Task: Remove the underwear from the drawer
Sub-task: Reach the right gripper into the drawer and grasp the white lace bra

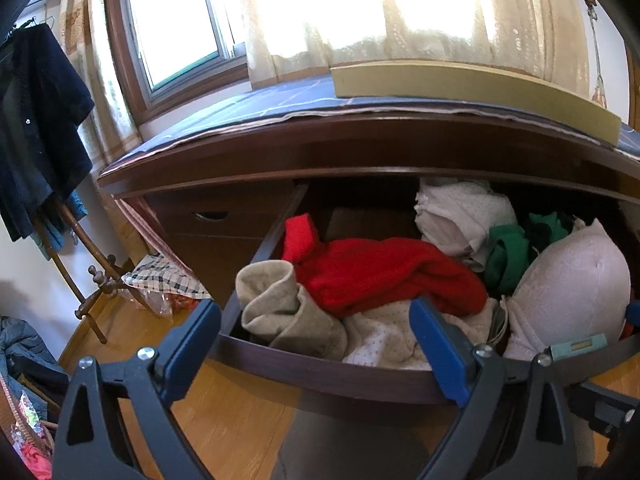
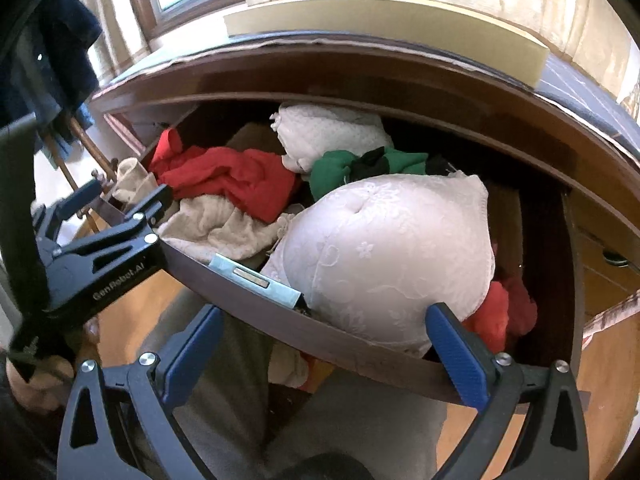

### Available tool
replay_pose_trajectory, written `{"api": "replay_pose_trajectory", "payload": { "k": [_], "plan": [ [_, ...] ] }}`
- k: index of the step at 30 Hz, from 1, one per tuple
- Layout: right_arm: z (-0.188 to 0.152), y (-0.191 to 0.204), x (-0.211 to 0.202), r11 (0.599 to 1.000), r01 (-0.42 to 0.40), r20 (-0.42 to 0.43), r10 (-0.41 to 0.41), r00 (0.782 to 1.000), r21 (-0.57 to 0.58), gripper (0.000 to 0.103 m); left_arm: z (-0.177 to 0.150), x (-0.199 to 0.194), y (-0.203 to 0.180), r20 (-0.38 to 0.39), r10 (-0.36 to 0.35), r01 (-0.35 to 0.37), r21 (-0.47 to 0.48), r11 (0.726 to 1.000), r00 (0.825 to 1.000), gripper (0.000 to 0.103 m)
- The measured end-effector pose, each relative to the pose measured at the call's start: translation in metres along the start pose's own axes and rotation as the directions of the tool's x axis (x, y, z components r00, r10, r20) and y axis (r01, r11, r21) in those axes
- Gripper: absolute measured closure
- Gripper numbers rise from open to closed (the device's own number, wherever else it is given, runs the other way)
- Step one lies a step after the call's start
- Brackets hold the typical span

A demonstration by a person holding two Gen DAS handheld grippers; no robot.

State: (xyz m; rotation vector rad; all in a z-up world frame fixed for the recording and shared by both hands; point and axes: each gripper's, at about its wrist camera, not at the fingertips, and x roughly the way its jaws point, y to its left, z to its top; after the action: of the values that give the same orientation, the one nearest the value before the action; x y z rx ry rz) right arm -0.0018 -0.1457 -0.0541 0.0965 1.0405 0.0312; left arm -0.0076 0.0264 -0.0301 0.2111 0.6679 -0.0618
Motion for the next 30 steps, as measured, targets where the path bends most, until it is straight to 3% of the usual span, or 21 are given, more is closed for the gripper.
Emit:
{"api": "replay_pose_trajectory", "payload": {
  "k": [16,30],
  "plan": [
    [-0.01,-0.01,-0.007,0.989,-0.147,-0.077,0.148,0.986,0.023,0.0,-0.025,-0.026,0.01,-0.024,-0.025,0.026,0.031,0.999,0.999,0.006],
    [-0.011,-0.001,-0.004,0.991,-0.129,-0.113,0.125,0.986,-0.035,0.0,-0.025,-0.027,0.012,-0.037,-0.021,0.022,0.024,0.999,0.999,0.007]
  ]
}}
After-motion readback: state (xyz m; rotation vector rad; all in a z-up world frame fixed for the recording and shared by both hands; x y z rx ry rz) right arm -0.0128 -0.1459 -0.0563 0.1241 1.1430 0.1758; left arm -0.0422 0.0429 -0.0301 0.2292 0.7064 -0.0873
